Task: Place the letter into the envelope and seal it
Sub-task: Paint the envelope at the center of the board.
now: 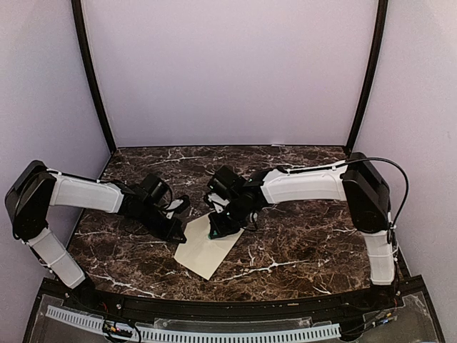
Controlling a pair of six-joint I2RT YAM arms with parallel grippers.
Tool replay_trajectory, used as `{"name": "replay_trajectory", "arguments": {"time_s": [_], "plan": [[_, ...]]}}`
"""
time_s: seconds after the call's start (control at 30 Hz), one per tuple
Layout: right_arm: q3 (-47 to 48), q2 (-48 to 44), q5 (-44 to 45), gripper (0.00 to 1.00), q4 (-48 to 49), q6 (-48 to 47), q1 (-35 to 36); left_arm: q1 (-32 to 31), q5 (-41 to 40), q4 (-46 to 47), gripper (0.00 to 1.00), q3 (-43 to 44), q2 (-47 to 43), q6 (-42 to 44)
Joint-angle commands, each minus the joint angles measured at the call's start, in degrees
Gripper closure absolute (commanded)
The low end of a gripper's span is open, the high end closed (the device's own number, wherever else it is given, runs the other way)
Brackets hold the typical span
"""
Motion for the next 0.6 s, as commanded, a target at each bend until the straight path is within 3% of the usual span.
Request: {"name": "replay_trajectory", "arguments": {"time_s": [0.0, 0.57], "plan": [[-1.5, -1.2, -3.2, 0.88, -2.1, 0.6, 2.0, -0.5, -0.3, -1.6, 1.00, 0.9, 0.5, 0.6], [-1.4, -3.8, -1.9, 0.88, -1.8, 1.0, 3.1, -0.5, -0.5, -1.6, 1.00, 0.9, 0.4, 0.7]]}}
